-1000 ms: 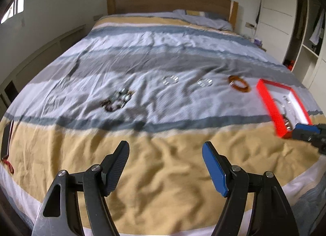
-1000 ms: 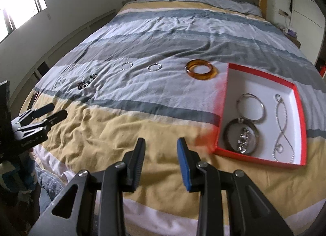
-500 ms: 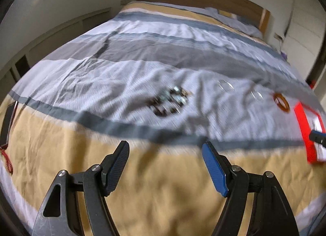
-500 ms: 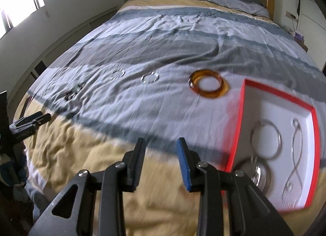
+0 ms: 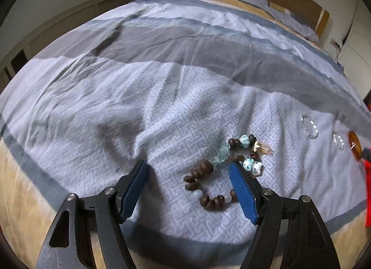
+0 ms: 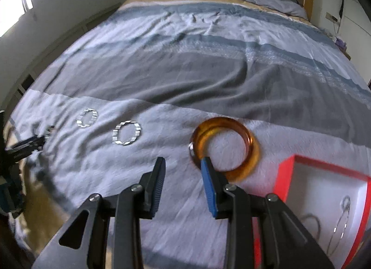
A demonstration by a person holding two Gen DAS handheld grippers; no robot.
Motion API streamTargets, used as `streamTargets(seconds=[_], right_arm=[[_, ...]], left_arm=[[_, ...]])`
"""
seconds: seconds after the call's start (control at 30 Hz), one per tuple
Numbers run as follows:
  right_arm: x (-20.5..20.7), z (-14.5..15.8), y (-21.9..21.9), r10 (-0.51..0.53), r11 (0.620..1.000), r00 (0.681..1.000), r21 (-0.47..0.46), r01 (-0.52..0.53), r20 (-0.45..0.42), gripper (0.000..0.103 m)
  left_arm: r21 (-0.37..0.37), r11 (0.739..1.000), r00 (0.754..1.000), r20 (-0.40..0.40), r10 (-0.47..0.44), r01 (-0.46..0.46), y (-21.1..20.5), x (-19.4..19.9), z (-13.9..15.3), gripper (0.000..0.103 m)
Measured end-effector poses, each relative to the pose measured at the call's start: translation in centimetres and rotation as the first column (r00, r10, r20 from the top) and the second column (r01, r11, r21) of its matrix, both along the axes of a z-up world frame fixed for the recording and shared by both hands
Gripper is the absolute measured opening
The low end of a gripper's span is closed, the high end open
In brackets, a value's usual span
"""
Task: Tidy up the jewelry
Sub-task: 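Reach left tool to the beaded bracelet while right tool grasps the amber bangle, then carry the bracelet and amber bangle into the red box and release both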
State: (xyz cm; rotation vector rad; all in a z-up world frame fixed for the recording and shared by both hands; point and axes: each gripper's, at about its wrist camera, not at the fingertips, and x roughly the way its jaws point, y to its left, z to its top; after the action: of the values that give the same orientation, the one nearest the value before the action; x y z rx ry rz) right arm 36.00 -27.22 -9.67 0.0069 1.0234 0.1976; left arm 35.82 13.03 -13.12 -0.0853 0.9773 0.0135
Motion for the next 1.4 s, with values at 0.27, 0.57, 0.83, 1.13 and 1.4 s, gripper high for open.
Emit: streamTargets(seconds=[0.27, 0.57, 0.83, 1.13, 1.4], right_arm=[[3.8, -3.5, -0.2, -0.004, 0.999, 0.997, -0.037, 0.001, -0.073, 0.031], [2.9, -3.6, 0.4, 0.03, 0.999, 0.994, 0.025, -0.028, -0.104, 0.01], [-3.3, -0.7, 1.2, 0.067, 0.976, 0.998, 0.207, -0.061, -0.021, 0.009], [-11.2, 3.4, 1.8, 0.082, 0.935, 0.995, 0.341, -0.094, 0.048, 0.009], [-17.2, 7.5, -1.5, 0.038, 0.915, 0.992, 0.394, -0.083, 0.121, 0.009]], left_arm=[[0.068, 0.997, 0.999, 0.034, -0.026, 0.024, -1.1, 0.5, -0.7, 0.055], [0.069, 0.997, 0.998, 0.053, -0.035, 0.031, -1.9, -1.0, 0.3, 0.009], [0.009, 1.0, 0.997, 0.07, -0.027, 0.027, -2.0, -4.9, 3.1, 0.01], [-0.022, 0.996, 0.991, 0.108, -0.079, 0.082, -4.1, -10.1, 8.1, 0.01], [-0.02, 0.982, 0.971, 0.158, -0.181, 0.187, -8.8, -14.1, 13.2, 0.01]])
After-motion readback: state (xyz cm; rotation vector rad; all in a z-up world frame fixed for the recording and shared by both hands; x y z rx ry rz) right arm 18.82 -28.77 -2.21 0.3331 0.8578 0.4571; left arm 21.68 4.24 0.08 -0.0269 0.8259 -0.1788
